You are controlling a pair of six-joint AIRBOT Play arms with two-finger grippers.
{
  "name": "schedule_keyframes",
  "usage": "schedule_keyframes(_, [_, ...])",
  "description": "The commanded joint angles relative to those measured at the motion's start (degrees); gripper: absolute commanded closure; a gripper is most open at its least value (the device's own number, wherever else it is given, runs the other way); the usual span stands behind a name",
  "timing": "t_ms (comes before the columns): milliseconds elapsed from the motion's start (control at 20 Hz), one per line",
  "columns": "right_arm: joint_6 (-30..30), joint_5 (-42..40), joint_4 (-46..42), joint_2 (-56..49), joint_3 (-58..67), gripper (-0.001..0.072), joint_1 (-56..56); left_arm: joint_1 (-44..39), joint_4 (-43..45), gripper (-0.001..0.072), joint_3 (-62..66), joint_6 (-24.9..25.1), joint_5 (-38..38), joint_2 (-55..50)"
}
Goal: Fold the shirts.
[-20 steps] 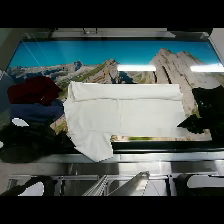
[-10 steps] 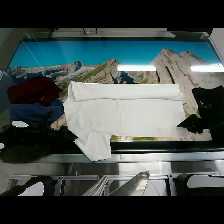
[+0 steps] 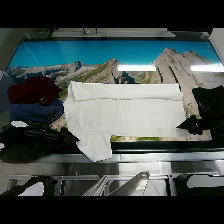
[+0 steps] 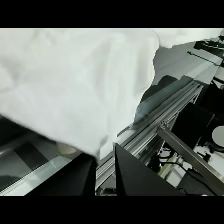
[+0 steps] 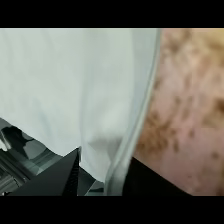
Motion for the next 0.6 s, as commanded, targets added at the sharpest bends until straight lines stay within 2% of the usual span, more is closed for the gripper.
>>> schedule_keyframes(0, [0.07,1.2,0.24,0.07,0.04,0.0391,-0.04,0.0,0.11,0.0579,-0.07,1.22,0.59,0.0])
schedule_keyframes(400, [0.04,1.07,-0.46,0.09,-2.12,0.039,-3.15,-0.02,2.03,0.0586,-0.04,2.25,5.25,-0.02])
schedule_keyframes(450, [0.09,1.33,-0.13,0.11,-2.14,0.0391,-3.8,-0.02,1.14,0.0676,-0.02,3.41,5.38,-0.02])
schedule_keyframes(550, [1.22,2.89,-0.31,0.22,-2.14,0.0395,-4.68,-0.02,1.07,0.0676,-0.04,4.26,5.16,-0.02])
